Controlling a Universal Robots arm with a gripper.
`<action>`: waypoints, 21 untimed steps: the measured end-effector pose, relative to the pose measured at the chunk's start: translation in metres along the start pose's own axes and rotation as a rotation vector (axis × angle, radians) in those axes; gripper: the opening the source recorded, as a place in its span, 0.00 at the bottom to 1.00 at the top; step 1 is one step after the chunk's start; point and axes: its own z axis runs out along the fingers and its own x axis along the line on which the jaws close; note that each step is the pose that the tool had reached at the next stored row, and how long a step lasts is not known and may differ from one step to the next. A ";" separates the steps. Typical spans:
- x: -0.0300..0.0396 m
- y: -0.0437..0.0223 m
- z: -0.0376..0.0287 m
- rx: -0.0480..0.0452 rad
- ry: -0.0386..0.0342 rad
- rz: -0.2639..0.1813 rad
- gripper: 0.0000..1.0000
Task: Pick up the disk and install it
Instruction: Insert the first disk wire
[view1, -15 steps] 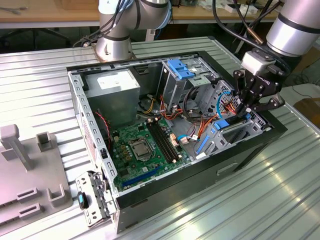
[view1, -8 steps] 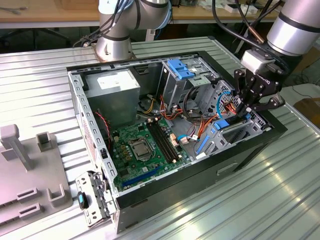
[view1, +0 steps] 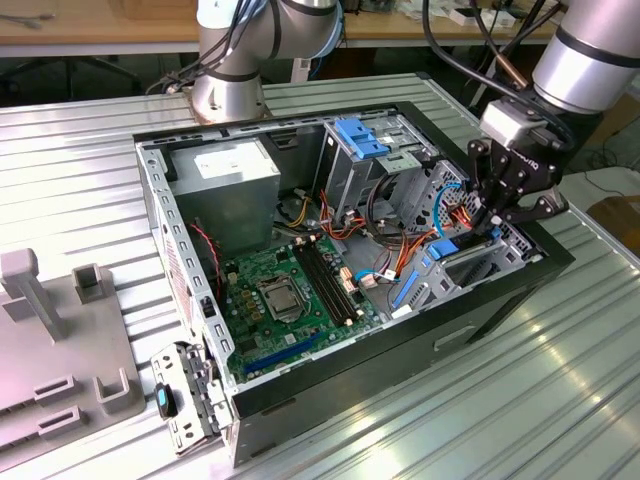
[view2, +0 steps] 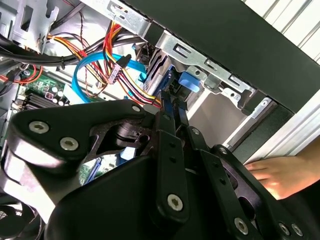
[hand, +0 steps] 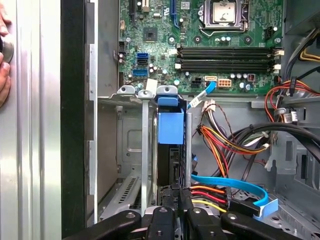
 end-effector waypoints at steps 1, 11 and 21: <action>0.0000 0.0000 0.0007 -0.0001 -0.0002 0.000 0.16; 0.0001 -0.0007 -0.0015 0.0002 -0.0113 0.002 0.16; 0.0009 -0.0007 -0.0016 -0.0005 -0.0201 0.018 0.16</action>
